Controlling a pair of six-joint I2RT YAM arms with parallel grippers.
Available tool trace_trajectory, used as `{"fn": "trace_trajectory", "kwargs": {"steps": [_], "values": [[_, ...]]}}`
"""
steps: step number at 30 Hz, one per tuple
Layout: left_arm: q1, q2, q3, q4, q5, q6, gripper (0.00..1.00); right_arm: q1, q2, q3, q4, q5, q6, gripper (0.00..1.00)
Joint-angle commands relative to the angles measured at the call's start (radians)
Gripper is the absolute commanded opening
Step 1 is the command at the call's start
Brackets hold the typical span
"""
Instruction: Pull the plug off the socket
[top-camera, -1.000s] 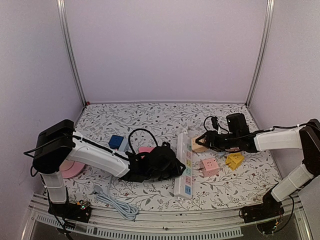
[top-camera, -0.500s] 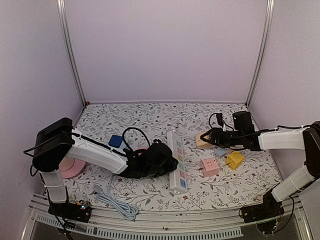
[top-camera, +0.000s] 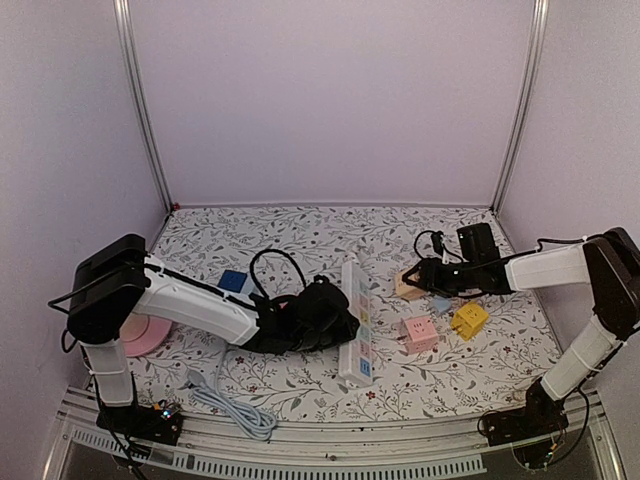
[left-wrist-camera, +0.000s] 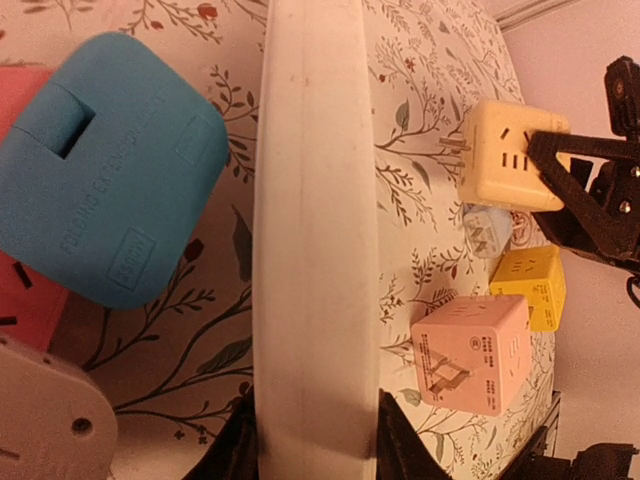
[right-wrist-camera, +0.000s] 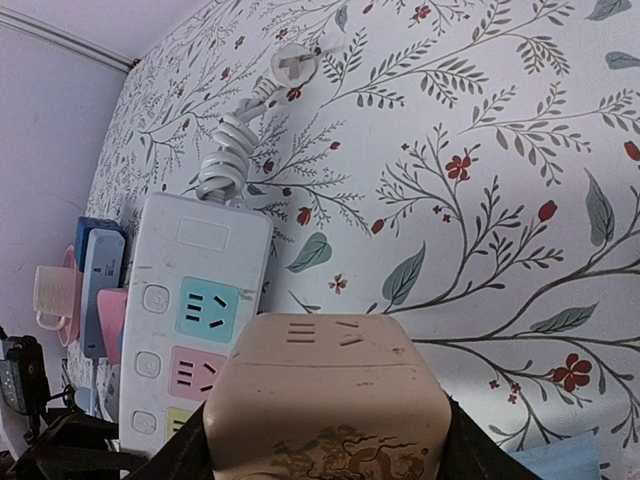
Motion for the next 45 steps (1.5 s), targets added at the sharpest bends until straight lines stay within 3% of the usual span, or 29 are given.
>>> {"fn": "trace_trajectory", "kwargs": {"steps": [1,15,20,30,45], "values": [[0.022,0.039,0.025,-0.081,-0.014,0.111,0.00,-0.017,0.021,0.034,0.018,0.010,-0.009,0.26],[0.069,0.120,0.133,-0.118,0.039,0.187,0.00,-0.026,-0.028,0.045,-0.092,0.144,-0.062,0.77],[0.083,0.141,0.167,-0.130,0.040,0.189,0.00,-0.026,-0.038,0.059,-0.125,0.178,-0.078,0.86],[0.117,0.172,0.215,-0.143,0.045,0.203,0.00,-0.026,-0.126,0.054,-0.219,0.274,-0.106,0.87],[0.176,0.267,0.362,-0.167,0.073,0.226,0.00,0.035,-0.219,-0.027,-0.206,0.243,-0.069,0.80]]}}
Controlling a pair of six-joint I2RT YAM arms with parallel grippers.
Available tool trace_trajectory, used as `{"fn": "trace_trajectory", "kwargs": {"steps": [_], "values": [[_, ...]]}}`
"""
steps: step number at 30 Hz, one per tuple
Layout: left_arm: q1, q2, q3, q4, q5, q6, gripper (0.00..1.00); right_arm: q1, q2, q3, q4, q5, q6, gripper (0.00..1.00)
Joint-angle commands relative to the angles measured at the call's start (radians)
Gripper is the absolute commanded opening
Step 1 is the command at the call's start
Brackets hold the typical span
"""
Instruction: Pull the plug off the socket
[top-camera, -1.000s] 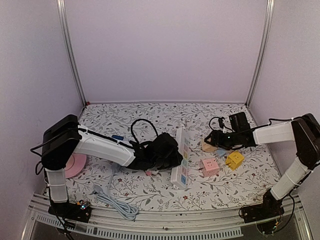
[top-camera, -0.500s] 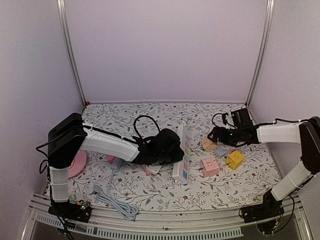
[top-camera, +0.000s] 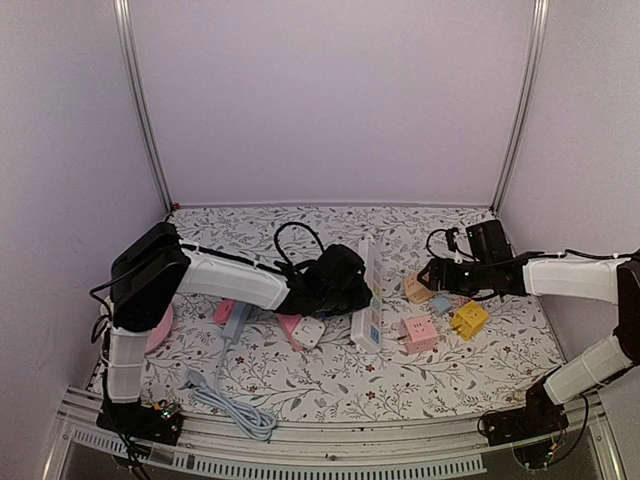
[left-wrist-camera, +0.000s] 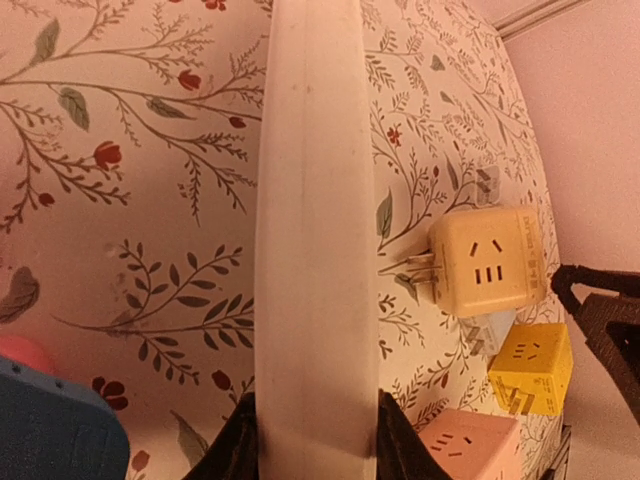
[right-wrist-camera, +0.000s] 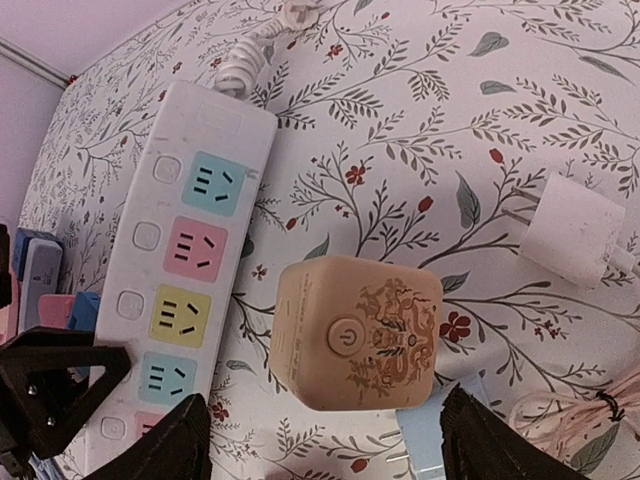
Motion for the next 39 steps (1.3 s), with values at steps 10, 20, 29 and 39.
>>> {"fn": "trace_trajectory", "kwargs": {"steps": [10,20,29,39], "values": [[0.113,0.172,0.206,-0.087,0.037,0.086,0.10,0.060,-0.131,-0.028,-0.026,0.013,0.039,0.80],[0.160,0.216,0.294,-0.085,0.103,0.127,0.50,0.081,-0.188,-0.037,-0.041,0.008,0.057,0.81],[0.180,0.135,0.264,-0.077,0.100,0.191,0.88,0.103,-0.208,-0.042,-0.040,-0.005,0.071,0.83],[0.183,-0.122,-0.013,0.023,0.068,0.232,0.91,0.181,-0.211,-0.041,-0.019,0.003,0.110,0.84]]}}
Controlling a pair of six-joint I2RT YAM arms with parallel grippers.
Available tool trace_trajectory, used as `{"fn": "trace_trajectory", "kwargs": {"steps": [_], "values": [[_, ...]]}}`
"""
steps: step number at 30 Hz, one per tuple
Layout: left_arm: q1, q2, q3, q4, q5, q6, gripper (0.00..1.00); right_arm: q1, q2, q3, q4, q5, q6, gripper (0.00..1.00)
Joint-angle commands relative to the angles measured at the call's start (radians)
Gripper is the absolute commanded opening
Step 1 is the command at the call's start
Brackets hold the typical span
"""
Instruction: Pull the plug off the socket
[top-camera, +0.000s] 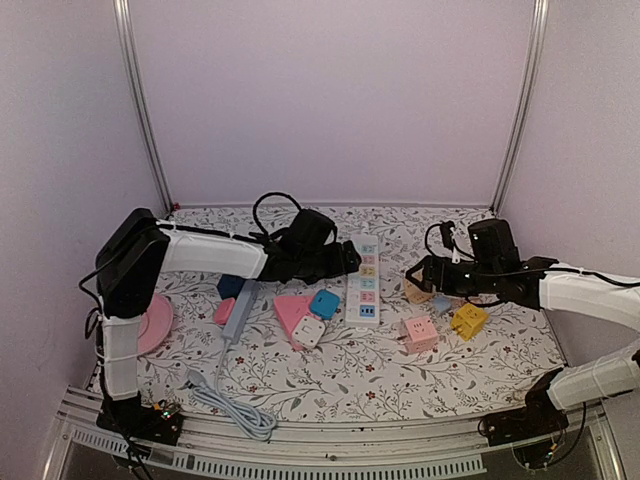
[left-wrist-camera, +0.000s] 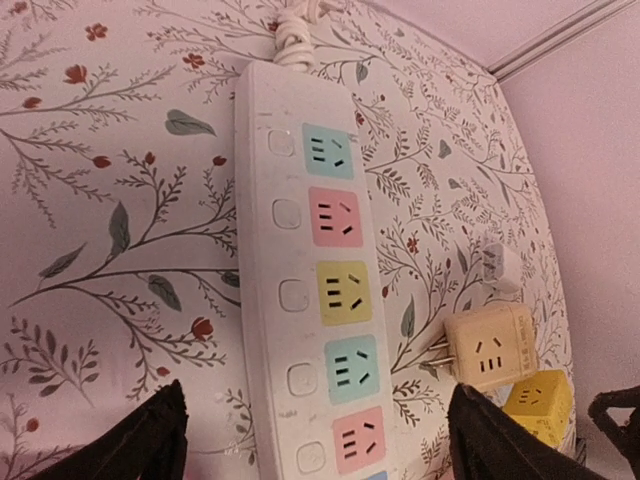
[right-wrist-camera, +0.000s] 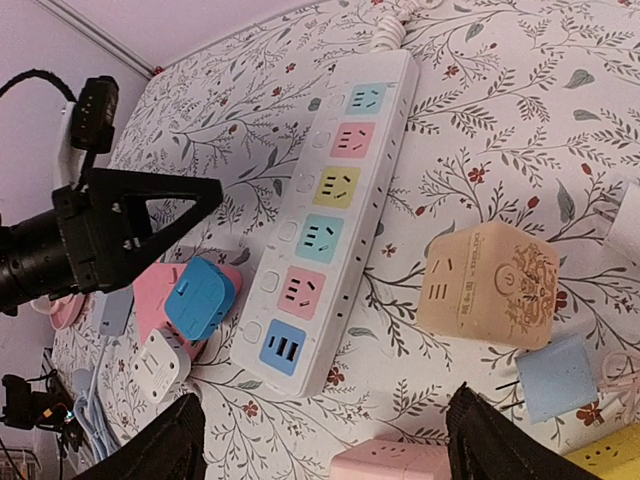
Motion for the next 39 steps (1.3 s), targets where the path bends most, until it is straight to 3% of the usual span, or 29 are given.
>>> {"fn": "trace_trajectory", "kwargs": {"steps": [1,7,18,31,35,39], "values": [[0.011,-0.168,-0.150,0.082,-0.023,0.029,0.91,0.053,-0.022,-0.011,0.016,0.011,0.032,0.84],[0.011,-0.362,-0.369,0.134,-0.039,0.021,0.91,0.169,0.022,0.007,0.066,0.034,0.073,0.84],[0.006,-0.624,-0.721,0.172,-0.057,-0.051,0.90,0.351,0.281,0.122,0.193,0.023,0.115,0.84],[0.009,-0.678,-0.888,0.198,-0.047,-0.105,0.89,0.453,0.598,0.195,0.494,-0.117,0.272,0.83],[0.009,-0.655,-0.906,0.247,-0.028,-0.111,0.84,0.456,0.665,0.194,0.583,-0.128,0.335,0.83],[0.006,-0.624,-0.910,0.278,0.001,-0.114,0.67,0.456,0.717,0.197,0.636,-0.120,0.384,0.82]]}}
